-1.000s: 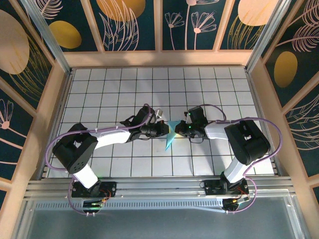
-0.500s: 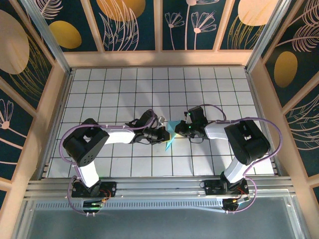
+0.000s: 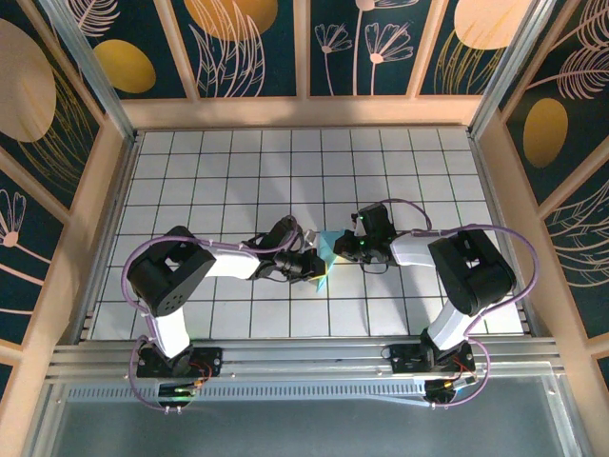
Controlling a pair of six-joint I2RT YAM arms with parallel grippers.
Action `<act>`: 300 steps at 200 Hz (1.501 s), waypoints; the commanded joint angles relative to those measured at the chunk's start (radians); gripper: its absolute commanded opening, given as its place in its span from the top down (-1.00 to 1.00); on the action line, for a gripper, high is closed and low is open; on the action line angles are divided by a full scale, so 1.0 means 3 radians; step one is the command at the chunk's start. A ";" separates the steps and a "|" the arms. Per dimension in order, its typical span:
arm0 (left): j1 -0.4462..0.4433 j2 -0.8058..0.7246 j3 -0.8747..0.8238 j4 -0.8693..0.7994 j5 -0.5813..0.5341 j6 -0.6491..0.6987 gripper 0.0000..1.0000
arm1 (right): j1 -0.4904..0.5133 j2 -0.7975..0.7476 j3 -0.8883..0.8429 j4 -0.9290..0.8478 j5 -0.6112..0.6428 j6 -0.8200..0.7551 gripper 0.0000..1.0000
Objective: Fold a paper plane with a square sheet of paper (fold left side to right side)
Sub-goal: Fold the wing for the fifth time at the center of the table.
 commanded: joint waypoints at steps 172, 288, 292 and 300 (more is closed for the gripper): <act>-0.0166 0.0175 -0.0042 -0.0385 -0.0342 0.0040 1.00 | 0.0059 0.0021 0.0260 -0.0528 0.0152 -0.0204 1.00; -0.0253 0.0223 0.0061 -0.0641 -0.0641 0.0084 1.00 | -0.0002 -0.0737 -0.0488 0.0419 -0.0452 -0.0136 1.00; -0.0250 0.0223 0.0059 -0.0647 -0.0644 0.0082 1.00 | 0.0004 -0.0728 -0.0498 0.0442 -0.0454 -0.0144 1.00; -0.0253 0.0226 0.0067 -0.0657 -0.0647 0.0086 1.00 | 0.0015 -0.0708 -0.0505 0.0478 -0.0454 -0.0170 1.00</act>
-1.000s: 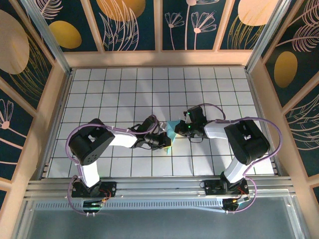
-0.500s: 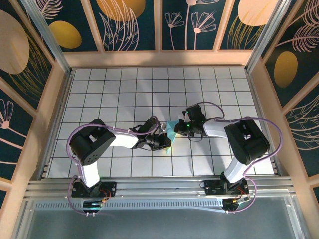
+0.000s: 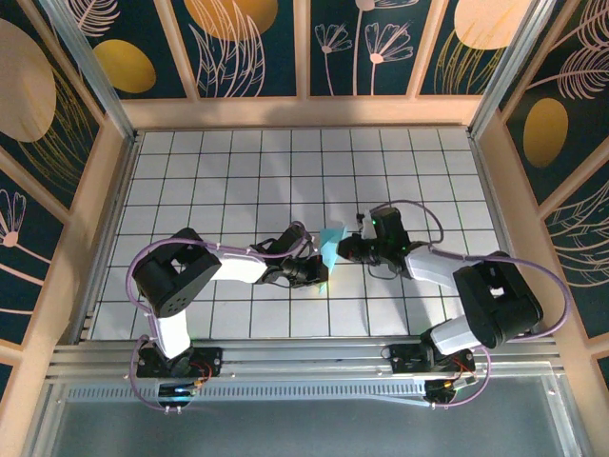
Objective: Fold a paper plane with a square sheet of paper (fold left side to right side)
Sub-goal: Fold the wing for the fifth time at the center of the table.
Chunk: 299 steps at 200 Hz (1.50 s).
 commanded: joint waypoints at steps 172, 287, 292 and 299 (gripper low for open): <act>-0.0039 0.0174 0.0050 -0.0580 -0.0270 0.0077 1.00 | 0.0058 0.0906 0.0320 0.0376 0.0132 -0.0430 1.00; -0.0044 0.0215 0.0106 -0.0662 -0.0271 0.0104 1.00 | -0.0461 0.1029 0.0478 0.0235 0.0030 -0.0640 1.00; -0.0043 0.0218 0.0110 -0.0665 -0.0271 0.0108 1.00 | -0.0486 0.1041 0.0501 0.0216 0.0027 -0.0659 1.00; -0.0044 0.0215 0.0108 -0.0663 -0.0271 0.0109 1.00 | -0.0526 0.1057 0.0530 0.0197 0.0025 -0.0680 1.00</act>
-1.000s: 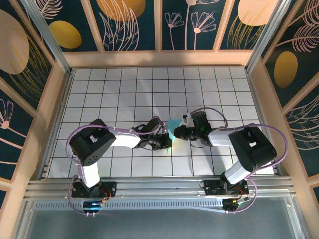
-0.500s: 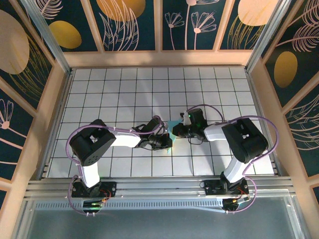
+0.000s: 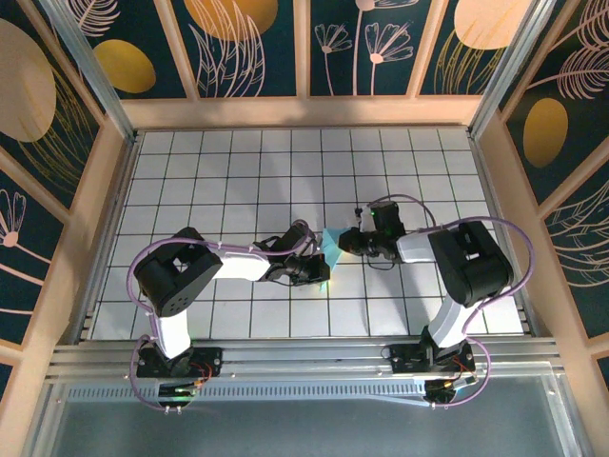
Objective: Fold a paper plane with a square sheet of paper (fold left side to right side)
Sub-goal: Fold the wing for the fifth time at the center of the table.
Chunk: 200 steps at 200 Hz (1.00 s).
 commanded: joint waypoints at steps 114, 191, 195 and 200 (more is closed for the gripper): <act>-0.0028 0.0156 -0.0053 -0.0447 -0.0184 0.0031 1.00 | -0.0488 -0.0005 0.0723 -0.0872 0.0228 -0.0412 1.00; -0.0028 0.0128 -0.0060 -0.0447 -0.0209 0.0036 1.00 | 0.0072 -0.0630 0.0027 -0.0660 -0.0211 0.0421 1.00; -0.0028 0.0126 -0.0064 -0.0447 -0.0210 0.0038 1.00 | 0.0101 -0.0631 -0.0003 -0.0626 -0.0211 0.0467 1.00; -0.0027 0.0117 -0.0068 -0.0447 -0.0215 0.0039 1.00 | 0.0144 -0.0637 -0.0043 -0.0570 -0.0219 0.0521 1.00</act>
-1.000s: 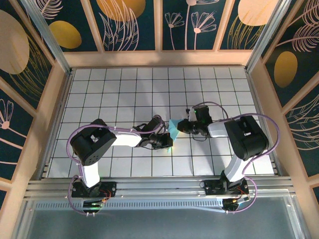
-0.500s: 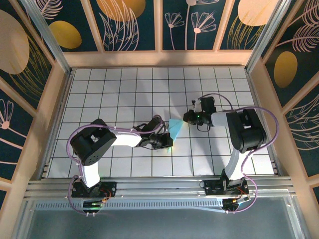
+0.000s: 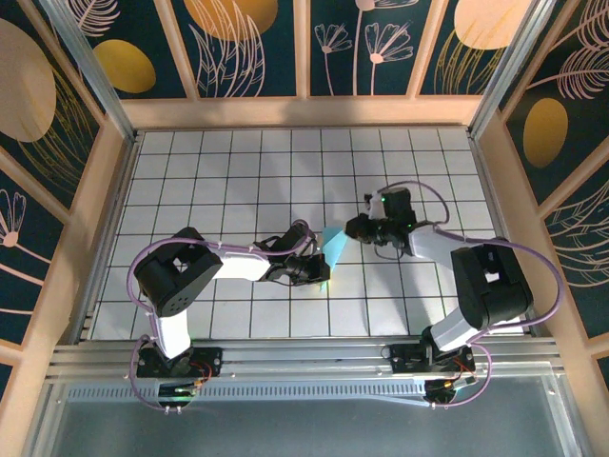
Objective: Fold a paper plane with a square sheet of paper (fold left side to right side)
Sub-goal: Fold the wing for the fifth time at the center of the table.
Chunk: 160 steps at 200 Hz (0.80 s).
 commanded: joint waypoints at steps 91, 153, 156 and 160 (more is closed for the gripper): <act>-0.0024 0.0107 -0.0057 -0.0477 -0.0232 0.0035 1.00 | 0.0457 0.0206 -0.0382 0.0545 -0.0155 0.0713 1.00; -0.0024 0.0101 -0.0058 -0.0482 -0.0231 0.0041 1.00 | 0.0551 0.0422 -0.0302 0.0431 -0.0069 0.0728 1.00; -0.0024 0.0102 -0.0057 -0.0482 -0.0229 0.0045 1.00 | 0.0551 0.0430 -0.0298 0.0416 -0.0054 0.0726 1.00; -0.0020 0.0100 -0.0056 -0.0482 -0.0233 0.0048 1.00 | 0.0556 0.0445 -0.0288 0.0389 -0.0037 0.0719 1.00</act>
